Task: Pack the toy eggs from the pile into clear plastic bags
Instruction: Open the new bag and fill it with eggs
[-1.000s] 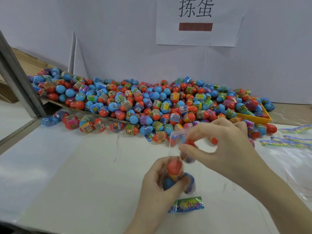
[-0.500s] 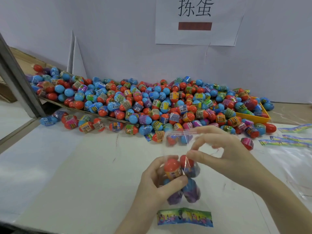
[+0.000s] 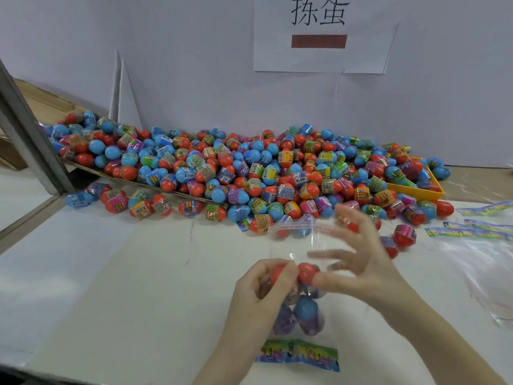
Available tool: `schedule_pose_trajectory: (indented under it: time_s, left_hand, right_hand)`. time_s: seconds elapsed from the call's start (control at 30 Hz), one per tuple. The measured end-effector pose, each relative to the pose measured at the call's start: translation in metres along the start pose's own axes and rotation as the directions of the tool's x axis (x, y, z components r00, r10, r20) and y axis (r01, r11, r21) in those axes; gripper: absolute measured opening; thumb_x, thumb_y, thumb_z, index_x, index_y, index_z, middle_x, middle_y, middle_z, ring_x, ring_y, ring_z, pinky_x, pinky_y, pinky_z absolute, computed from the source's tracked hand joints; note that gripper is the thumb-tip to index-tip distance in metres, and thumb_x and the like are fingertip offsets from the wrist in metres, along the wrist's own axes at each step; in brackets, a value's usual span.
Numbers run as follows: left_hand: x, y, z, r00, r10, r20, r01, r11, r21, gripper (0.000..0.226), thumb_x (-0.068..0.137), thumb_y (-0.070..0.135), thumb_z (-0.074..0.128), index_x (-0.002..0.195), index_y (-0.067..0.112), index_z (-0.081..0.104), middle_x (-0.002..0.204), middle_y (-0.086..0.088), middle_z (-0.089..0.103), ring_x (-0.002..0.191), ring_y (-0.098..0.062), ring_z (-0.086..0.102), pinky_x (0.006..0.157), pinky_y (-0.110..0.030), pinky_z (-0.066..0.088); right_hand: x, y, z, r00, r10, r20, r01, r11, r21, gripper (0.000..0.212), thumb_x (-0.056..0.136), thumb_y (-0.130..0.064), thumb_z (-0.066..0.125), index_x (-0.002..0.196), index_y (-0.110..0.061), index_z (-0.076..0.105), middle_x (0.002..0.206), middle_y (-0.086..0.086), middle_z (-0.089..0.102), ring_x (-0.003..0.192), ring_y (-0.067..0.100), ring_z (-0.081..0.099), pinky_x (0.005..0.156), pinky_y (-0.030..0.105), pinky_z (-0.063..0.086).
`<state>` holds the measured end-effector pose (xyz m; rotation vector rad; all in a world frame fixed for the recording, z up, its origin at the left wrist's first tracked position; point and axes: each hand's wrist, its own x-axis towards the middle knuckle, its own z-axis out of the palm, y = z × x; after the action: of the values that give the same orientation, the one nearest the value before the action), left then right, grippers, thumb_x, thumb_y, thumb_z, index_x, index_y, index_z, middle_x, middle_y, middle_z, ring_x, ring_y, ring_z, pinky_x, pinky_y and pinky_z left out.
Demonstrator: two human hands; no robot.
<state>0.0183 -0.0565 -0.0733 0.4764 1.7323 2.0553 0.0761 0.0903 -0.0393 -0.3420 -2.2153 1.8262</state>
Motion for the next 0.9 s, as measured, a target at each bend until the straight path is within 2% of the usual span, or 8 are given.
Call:
schedule_pose_trajectory:
  time_s: [0.07,0.2,0.33,0.4,0.53,0.6,0.7,0.9]
  left_hand:
    - [0.001,-0.004,0.001,1.0,-0.001,-0.009,0.001,1.0,-0.015,0.043,0.052,0.053,0.061,0.082,0.023,0.067,0.073,0.009,0.071,0.068,0.0,0.065,0.059,-0.012,0.048]
    - [0.001,-0.011,0.0,1.0,-0.021,0.001,0.021,1.0,-0.004,0.054,0.045,0.057,0.065,0.087,0.024,0.066,0.08,0.01,0.072,0.078,-0.004,0.067,0.064,-0.014,0.05]
    - [-0.001,-0.015,0.002,1.0,-0.016,-0.009,0.017,0.997,0.08,0.049,0.04,0.053,0.076,0.082,0.028,0.067,0.081,0.01,0.071,0.081,-0.007,0.066,0.065,-0.016,0.049]
    - [-0.001,-0.016,0.004,1.0,-0.008,-0.025,0.011,0.996,0.09,0.039,0.047,0.045,0.088,0.076,0.03,0.068,0.078,0.008,0.071,0.074,-0.007,0.066,0.062,-0.013,0.047]
    - [-0.002,-0.017,0.013,0.997,-0.05,-0.055,0.052,0.998,0.047,0.031,0.046,0.042,0.078,0.075,0.036,0.068,0.074,0.004,0.07,0.069,-0.009,0.064,0.066,-0.019,0.049]
    - [-0.003,-0.018,0.016,0.994,-0.086,-0.072,0.087,0.996,0.01,0.04,0.039,0.048,0.076,0.075,0.036,0.066,0.069,0.0,0.069,0.068,-0.013,0.062,0.068,-0.027,0.051]
    - [-0.001,-0.017,0.017,0.99,-0.104,-0.091,0.107,0.994,0.021,0.041,0.035,0.047,0.073,0.073,0.033,0.064,0.065,0.002,0.067,0.064,-0.01,0.061,0.063,-0.025,0.051]
    - [0.007,-0.014,0.012,0.983,-0.095,-0.155,0.095,0.995,-0.007,0.019,0.051,0.02,0.072,0.066,0.017,0.06,0.059,-0.004,0.06,0.049,-0.011,0.054,0.051,-0.019,0.046]
  right_hand:
    - [-0.004,0.006,0.01,0.994,0.103,0.043,-0.109,0.983,0.151,0.084,0.042,-0.028,0.081,0.116,-0.037,0.042,0.095,0.001,0.071,0.077,0.013,0.069,0.062,0.023,0.053]
    - [-0.009,0.015,0.021,0.98,0.182,-0.085,-0.148,0.94,0.307,0.063,0.047,-0.021,0.076,0.107,-0.015,0.058,0.079,0.007,0.073,0.066,0.015,0.068,0.054,0.017,0.05]
    - [-0.01,0.018,0.023,0.971,0.186,-0.151,-0.134,0.943,0.306,0.03,0.07,0.003,0.07,0.095,-0.012,0.064,0.073,0.005,0.072,0.06,0.01,0.064,0.049,0.017,0.048]
    - [-0.01,0.019,0.026,0.97,0.165,-0.177,-0.109,0.952,0.286,0.027,0.076,0.009,0.061,0.092,-0.013,0.062,0.065,0.0,0.068,0.054,0.006,0.059,0.045,0.015,0.044]
    - [-0.009,0.02,0.033,0.968,0.113,-0.225,-0.059,0.97,0.236,0.03,0.08,0.014,0.049,0.09,-0.013,0.056,0.058,-0.003,0.062,0.048,0.002,0.053,0.041,0.014,0.04]
    - [-0.008,0.02,0.036,0.966,0.082,-0.246,-0.035,0.981,0.192,0.033,0.08,0.013,0.045,0.09,-0.017,0.055,0.058,-0.004,0.061,0.05,0.001,0.053,0.044,0.015,0.042]
    - [-0.008,0.019,0.039,0.97,0.026,-0.243,-0.003,0.995,0.095,0.038,0.082,0.011,0.043,0.094,-0.024,0.053,0.062,-0.005,0.061,0.056,0.003,0.055,0.051,0.017,0.045]
    - [-0.014,0.016,0.026,0.983,0.079,-0.168,-0.07,0.996,0.06,0.031,0.077,-0.009,0.067,0.101,-0.027,0.059,0.085,-0.005,0.071,0.079,0.011,0.065,0.077,0.036,0.053]
